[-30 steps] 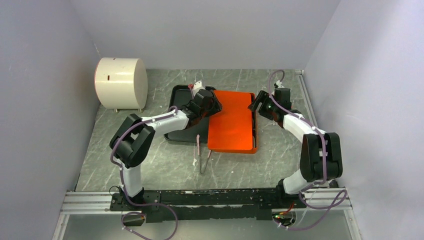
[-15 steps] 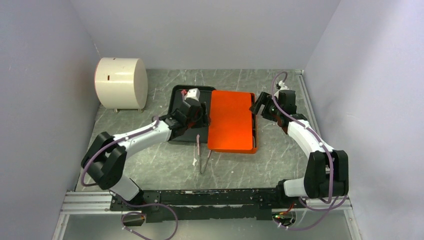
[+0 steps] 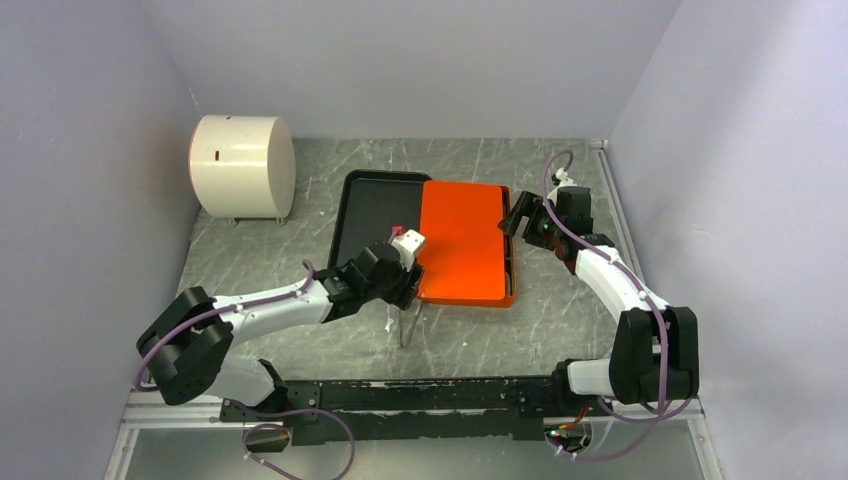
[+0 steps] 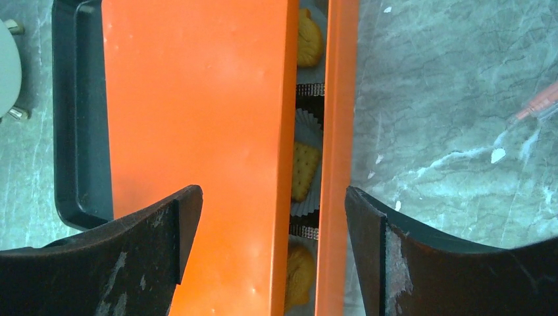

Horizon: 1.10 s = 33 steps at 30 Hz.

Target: Pack the cookies

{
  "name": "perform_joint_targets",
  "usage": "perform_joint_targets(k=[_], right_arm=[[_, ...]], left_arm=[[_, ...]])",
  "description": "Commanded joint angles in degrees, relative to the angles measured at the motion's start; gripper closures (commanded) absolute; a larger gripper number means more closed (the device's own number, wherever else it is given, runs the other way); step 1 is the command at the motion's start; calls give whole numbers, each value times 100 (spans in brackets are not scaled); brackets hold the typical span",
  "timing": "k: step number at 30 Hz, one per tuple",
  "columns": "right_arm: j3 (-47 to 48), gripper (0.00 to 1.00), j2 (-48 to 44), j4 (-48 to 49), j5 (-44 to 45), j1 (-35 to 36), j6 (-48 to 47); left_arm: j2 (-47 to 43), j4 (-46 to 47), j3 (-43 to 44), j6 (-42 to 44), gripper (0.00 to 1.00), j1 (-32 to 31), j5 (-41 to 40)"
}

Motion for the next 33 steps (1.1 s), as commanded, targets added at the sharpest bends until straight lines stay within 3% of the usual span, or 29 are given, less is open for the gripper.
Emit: perform_joint_targets(k=[1, 9, 13, 24, 29, 33], right_arm=[[-25, 16, -173, 295, -100, 24, -71], [13, 16, -90, 317, -62, 27, -80], [5, 16, -65, 362, -64, 27, -60], [10, 16, -58, 364, -103, 27, -71], [2, 16, -38, 384, -102, 27, -60], [17, 16, -51, 344, -104, 27, -78]], left_arm=[[-347, 757, -209, 999, 35, -95, 244], [26, 1011, -70, 1455, 36, -267, 639], [121, 1172, 40, 1016, 36, -265, 112], [899, 1258, 625, -510, 39, -153, 25], [1100, 1403, 853, -832, 40, -157, 53], [1191, 984, 1201, -1025, 40, -157, -316]])
